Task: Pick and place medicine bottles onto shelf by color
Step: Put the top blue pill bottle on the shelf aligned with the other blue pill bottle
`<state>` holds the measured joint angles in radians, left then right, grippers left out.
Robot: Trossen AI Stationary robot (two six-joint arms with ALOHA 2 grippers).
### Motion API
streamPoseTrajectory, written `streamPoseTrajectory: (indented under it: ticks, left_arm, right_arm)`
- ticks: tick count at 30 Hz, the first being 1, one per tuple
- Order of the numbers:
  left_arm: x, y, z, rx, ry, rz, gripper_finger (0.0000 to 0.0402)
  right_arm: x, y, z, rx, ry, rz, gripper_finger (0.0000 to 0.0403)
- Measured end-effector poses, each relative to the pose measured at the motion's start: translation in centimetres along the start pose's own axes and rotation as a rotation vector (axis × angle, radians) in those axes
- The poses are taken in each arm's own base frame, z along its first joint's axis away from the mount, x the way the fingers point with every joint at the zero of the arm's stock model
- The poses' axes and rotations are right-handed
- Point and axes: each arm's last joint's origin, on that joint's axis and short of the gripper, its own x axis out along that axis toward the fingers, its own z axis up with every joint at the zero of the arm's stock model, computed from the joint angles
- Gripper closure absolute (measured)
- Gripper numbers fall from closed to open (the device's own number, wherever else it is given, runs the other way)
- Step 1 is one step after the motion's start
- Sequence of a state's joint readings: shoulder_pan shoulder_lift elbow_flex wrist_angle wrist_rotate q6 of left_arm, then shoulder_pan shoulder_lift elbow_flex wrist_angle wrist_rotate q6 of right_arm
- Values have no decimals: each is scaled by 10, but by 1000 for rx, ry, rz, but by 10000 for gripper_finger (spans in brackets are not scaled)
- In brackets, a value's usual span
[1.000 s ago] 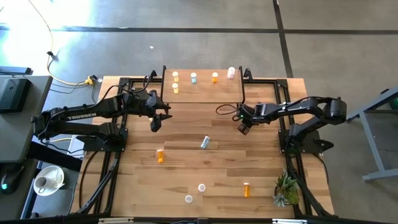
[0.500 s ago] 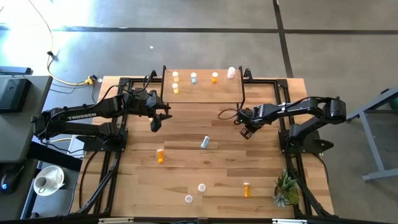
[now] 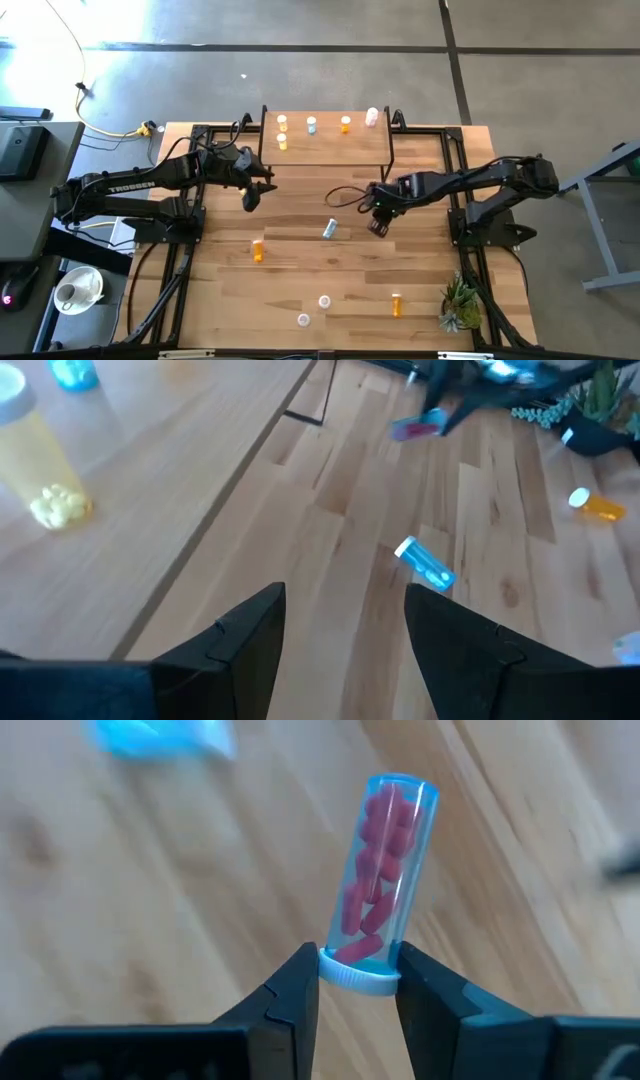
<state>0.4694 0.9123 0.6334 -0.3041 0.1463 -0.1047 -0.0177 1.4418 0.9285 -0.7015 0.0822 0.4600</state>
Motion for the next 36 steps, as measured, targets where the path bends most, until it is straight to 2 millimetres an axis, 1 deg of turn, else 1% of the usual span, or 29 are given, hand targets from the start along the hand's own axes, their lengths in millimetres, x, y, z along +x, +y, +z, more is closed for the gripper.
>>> streamPoseTrajectory:
  ticks: [3,6,11,14,19,22,25,29,31,36]
  left_arm:
    - [0,0,0,-33,4,1,204]
    - [0,0,0,-62,3,0,204]
    - [0,-1,2,-109,-19,-6,204]
    - [0,-3,3,-116,-28,-19,204]
    - [1,-12,6,-113,-62,-62,204]
    - [4,-18,8,-114,-82,-92,204]
    - [11,-23,9,-105,-85,-117,204]
    - [23,-28,8,-128,-65,-140,204]
    - [30,-31,8,-125,-65,-152,204]
    - [44,-38,8,-139,-66,-184,204]
  right_arm:
    - [-16,15,17,-116,-116,43,306]
    - [-31,26,30,-272,-227,44,306]
    - [-53,37,48,-527,-383,-54,306]
    - [-59,38,55,-677,-439,-135,306]
    - [-63,38,61,-893,-490,-281,306]
    - [-62,41,63,-996,-494,-350,306]
    - [-55,48,63,-1108,-474,-416,306]
    - [-39,58,62,-1273,-397,-531,306]
    - [-28,63,61,-1351,-341,-586,306]
    - [-6,73,60,-1492,-265,-645,306]
